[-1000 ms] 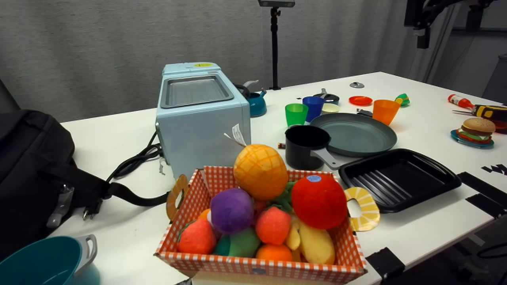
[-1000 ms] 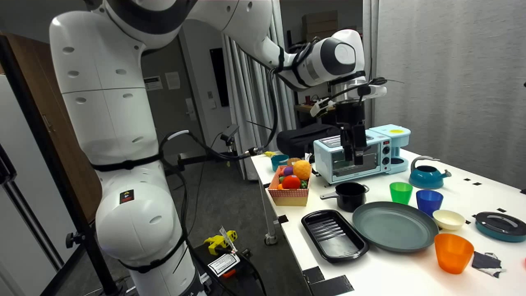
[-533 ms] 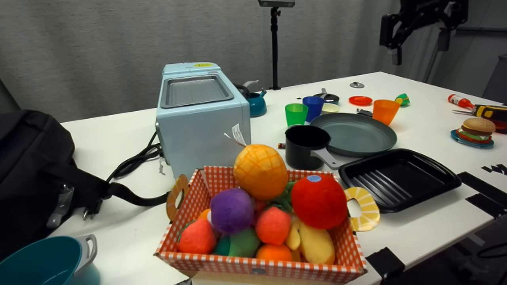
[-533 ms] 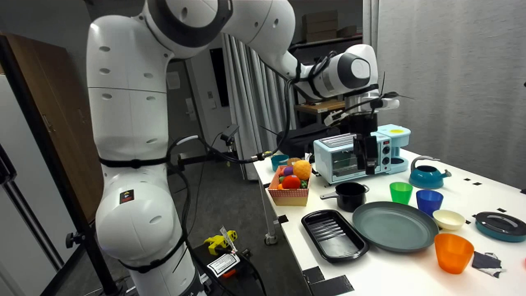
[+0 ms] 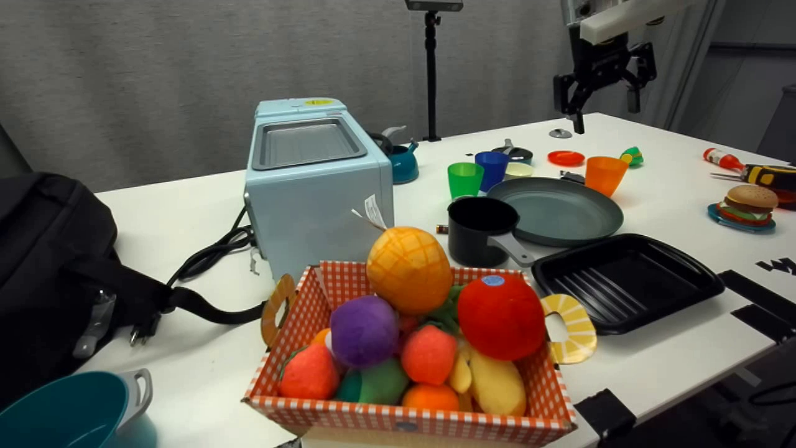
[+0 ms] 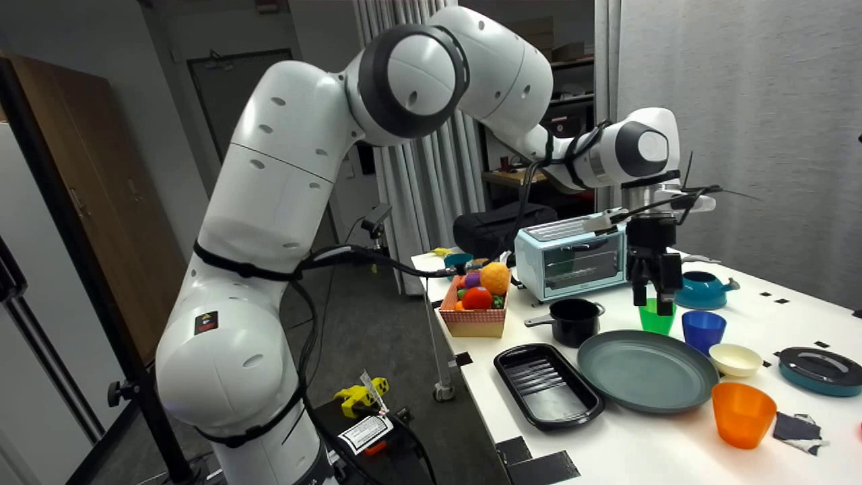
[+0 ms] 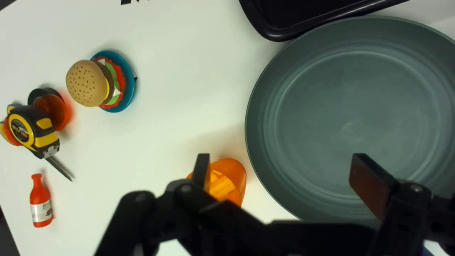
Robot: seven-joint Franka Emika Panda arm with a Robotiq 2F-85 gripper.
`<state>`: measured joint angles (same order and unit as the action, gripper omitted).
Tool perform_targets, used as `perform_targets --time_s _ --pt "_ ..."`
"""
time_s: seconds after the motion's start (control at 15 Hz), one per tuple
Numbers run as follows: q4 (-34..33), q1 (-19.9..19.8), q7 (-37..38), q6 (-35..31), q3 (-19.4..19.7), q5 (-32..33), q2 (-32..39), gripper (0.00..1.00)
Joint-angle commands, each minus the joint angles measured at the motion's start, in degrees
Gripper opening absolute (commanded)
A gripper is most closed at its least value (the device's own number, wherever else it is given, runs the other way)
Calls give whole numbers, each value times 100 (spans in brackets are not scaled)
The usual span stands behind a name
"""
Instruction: Pour the fries out of the orange cup and onto the grey plate
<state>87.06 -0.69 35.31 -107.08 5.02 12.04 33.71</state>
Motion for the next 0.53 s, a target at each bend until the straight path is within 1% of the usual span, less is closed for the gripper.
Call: perform_targets --time_s 0.0,0.2,0.27,0.33,0.4,0.47 --pt "-1396 -241 -1382 796 4 -344 878 100" --pt "-2078 -392 -2308 1279 -28 -464 1291 100" --pt "-2265 -413 -2537 1445 -27 -462 1401 100" --pt "-2441 -374 -2536 1623 37 -406 1506 100" --pt "-1703 -290 -2216 1143 94 -380 1097 100" --pt "-1872 -307 -2311 1277 93 -378 1197 100"
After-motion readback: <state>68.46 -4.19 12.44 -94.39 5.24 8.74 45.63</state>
